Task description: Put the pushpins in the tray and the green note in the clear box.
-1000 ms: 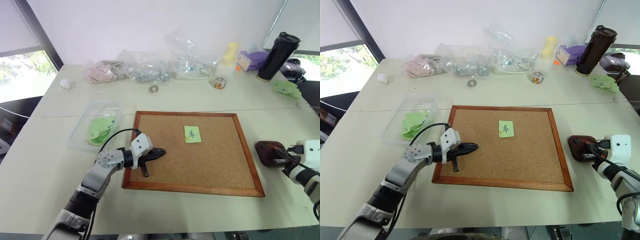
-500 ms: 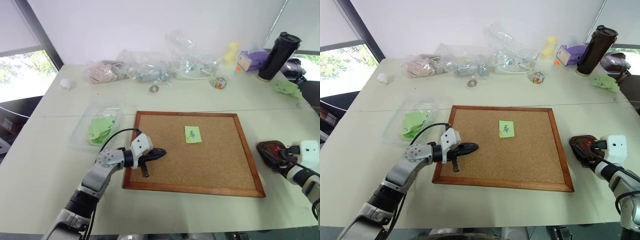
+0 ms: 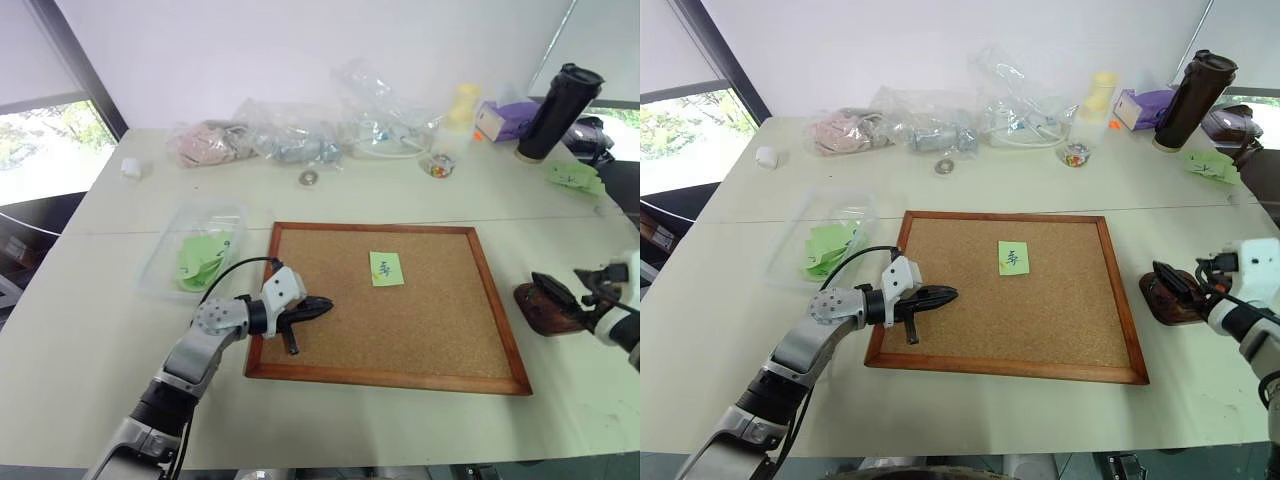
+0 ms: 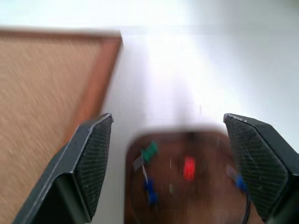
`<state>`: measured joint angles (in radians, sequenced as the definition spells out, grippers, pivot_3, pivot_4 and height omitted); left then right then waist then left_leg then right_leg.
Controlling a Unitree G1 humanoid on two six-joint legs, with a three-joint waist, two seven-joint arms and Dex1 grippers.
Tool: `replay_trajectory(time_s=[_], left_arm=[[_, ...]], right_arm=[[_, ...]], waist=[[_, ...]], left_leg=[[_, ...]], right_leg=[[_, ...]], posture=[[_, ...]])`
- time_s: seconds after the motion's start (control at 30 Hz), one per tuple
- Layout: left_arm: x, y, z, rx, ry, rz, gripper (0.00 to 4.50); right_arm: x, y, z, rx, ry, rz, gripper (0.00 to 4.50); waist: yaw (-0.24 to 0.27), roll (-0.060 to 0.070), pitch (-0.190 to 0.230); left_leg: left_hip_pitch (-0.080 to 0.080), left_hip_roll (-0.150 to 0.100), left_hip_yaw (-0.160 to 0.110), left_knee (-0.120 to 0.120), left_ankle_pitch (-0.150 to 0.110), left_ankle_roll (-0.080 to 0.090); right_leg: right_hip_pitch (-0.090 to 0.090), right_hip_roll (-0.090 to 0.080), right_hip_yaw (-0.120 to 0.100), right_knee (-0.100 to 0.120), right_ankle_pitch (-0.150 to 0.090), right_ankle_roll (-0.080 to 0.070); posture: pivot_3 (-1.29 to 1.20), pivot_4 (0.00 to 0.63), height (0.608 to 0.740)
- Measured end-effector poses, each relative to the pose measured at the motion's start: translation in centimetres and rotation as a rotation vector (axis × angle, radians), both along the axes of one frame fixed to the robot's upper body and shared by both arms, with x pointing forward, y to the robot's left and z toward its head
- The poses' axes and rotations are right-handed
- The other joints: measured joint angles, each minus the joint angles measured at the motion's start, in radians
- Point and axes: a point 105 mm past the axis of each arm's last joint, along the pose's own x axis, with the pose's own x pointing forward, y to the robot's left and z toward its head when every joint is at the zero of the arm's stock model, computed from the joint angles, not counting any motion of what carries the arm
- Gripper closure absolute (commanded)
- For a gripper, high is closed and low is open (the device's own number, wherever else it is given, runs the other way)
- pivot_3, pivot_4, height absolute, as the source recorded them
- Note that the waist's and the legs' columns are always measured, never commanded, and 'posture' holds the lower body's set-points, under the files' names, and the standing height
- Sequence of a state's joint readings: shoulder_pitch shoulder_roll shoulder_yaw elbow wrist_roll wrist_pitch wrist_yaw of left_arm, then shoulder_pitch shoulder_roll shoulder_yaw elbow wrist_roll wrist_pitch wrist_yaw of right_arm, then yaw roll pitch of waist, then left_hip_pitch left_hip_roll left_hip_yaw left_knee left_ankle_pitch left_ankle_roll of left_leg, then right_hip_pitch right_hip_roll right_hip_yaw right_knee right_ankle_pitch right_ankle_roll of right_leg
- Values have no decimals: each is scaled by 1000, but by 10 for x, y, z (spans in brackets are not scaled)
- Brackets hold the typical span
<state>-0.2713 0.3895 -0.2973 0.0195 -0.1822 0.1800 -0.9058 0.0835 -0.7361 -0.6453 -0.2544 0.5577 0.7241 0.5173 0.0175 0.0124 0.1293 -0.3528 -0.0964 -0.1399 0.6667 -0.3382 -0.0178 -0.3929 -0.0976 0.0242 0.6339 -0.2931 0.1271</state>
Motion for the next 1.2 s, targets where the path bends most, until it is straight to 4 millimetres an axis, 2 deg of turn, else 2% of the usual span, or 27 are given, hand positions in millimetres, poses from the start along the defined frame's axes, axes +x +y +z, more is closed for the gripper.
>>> replay_trajectory(time_s=[0.17, 0.4, 0.5, 0.53, 0.63, 0.9, 1.07, 1.2], left_arm=[[0, 0, 0, 0, 0, -1, 4500], [0, 0, 1, 1, -2, -3, 4500], [0, -1, 1, -1, -3, -4, 4500], [0, -1, 1, -1, -3, -4, 4500], [-1, 0, 1, -1, -3, -1, 4500], [-2, 1, 1, -1, -8, 17, 4500], [-2, 1, 1, -2, -8, 22, 4500], [-2, 1, 0, -2, -7, 23, 4500]], right_arm=[[4, 26, 16, 5, -11, 115, 623], [21, 106, 14, -14, 25, 404, 623], [27, 132, 5, -10, 47, 486, 1455], [28, 137, 0, -8, 60, 500, 1855], [32, 146, -12, -35, 103, 520, 1855], [45, 184, -27, -48, 102, 627, 1855], [51, 197, -39, -32, 116, 647, 1855], [55, 197, -46, -30, 127, 642, 1855]], waist=[[0, 0, 0], [0, 0, 0], [1, -1, 0], [2, -1, 0], [2, -1, 0], [-3, -2, 1], [-3, -2, 0], [-3, -1, 0]], left_leg=[[0, 0, 0, 0, 0, 0], [-1, 0, 0, 0, 0, 0], [-1, 0, -1, 0, 0, 0], [-2, 0, -1, 0, 0, 0], [-2, 0, -1, 0, 0, 0], [-3, 0, -1, 0, 0, 0], [-2, 0, -1, 0, 0, 0], [-2, 0, -1, 0, 0, 0]], right_leg=[[0, 0, 0, 0, 0, 0], [-1, 0, 0, -1, 0, 0], [-1, 0, -1, -1, 0, 0], [-1, 0, -1, -1, 0, 0], [-2, 0, -1, -1, 0, 0], [-3, 0, -1, -1, 0, 0], [-3, 0, -1, -1, 0, 0], [-3, 0, -1, -1, 0, 0]], posture=[[0, 150, 740], [0, 150, 740], [0, 150, 740], [0, 150, 740], [0, 150, 740], [0, 150, 740], [0, 150, 740], [0, 150, 740]])
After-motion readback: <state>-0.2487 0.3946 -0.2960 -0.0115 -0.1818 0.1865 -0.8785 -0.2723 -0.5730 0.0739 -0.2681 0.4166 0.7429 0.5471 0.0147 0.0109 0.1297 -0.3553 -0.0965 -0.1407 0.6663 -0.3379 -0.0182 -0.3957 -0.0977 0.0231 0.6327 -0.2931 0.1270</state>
